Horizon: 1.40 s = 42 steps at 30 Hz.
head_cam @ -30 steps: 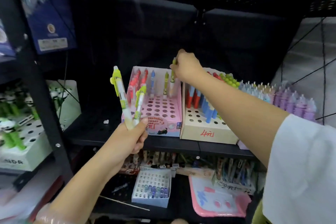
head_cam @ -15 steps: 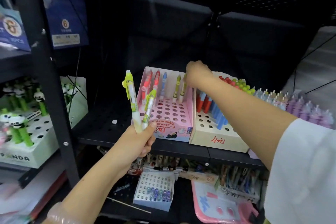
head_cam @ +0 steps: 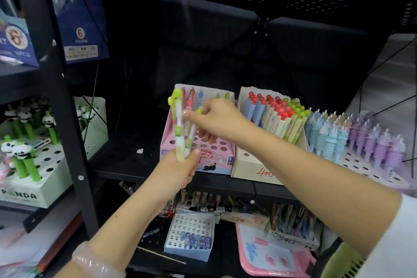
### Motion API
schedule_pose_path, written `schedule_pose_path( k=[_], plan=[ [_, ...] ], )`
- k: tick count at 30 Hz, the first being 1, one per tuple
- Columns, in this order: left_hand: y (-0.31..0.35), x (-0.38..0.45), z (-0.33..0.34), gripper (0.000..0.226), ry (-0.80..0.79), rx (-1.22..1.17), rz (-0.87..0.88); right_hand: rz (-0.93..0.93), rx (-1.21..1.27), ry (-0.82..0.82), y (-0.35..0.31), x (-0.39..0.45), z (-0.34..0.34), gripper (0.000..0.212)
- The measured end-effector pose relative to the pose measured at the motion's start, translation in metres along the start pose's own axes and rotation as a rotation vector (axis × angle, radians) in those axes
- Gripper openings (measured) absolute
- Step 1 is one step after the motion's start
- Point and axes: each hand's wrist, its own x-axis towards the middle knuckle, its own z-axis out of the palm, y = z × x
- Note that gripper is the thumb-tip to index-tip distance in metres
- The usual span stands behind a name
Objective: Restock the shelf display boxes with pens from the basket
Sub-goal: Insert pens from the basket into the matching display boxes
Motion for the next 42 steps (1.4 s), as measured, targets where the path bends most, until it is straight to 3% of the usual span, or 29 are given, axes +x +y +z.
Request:
schedule_pose_path(
  k=[5,8,11,13,17,21,29,31,33,37,42],
  plan=[
    [-0.003,0.001,0.007,0.029,0.045,0.053,0.021,0.086,0.158,0.021,0.003,-0.001,-0.003,0.017],
    [-0.007,0.002,0.000,0.027,0.057,0.057,-0.011,0.087,0.282,0.144,0.010,0.005,-0.022,0.018],
    [-0.012,0.002,-0.005,0.032,0.029,0.043,-0.085,0.022,0.138,0.320,0.018,0.021,-0.050,0.018],
    [-0.013,0.001,-0.006,0.037,-0.009,0.025,-0.124,-0.044,-0.055,0.355,0.020,0.031,-0.058,0.018],
    [-0.016,-0.001,-0.010,0.044,-0.041,0.042,-0.158,-0.060,-0.331,0.296,0.025,0.046,-0.050,0.027],
    [-0.020,-0.001,-0.016,0.046,-0.040,0.034,-0.179,0.008,-0.453,0.131,0.034,0.056,-0.038,0.030],
    [-0.018,-0.001,-0.015,0.050,-0.008,0.061,-0.203,0.037,-0.625,0.054,0.046,0.054,-0.012,0.061],
    [-0.016,-0.002,-0.014,0.049,0.003,0.079,-0.207,0.008,-0.601,0.160,0.039,0.047,-0.010,0.060],
    [-0.015,-0.003,-0.013,0.047,0.013,0.084,-0.200,-0.106,-0.437,0.288,0.026,0.034,-0.010,0.042],
    [-0.009,-0.001,-0.009,0.042,0.011,0.077,-0.199,-0.260,0.030,0.161,-0.009,-0.009,-0.005,0.024],
    [-0.007,0.000,0.006,0.038,0.034,0.138,-0.144,-0.185,-0.002,0.175,-0.017,-0.022,0.000,0.023]
  ],
)
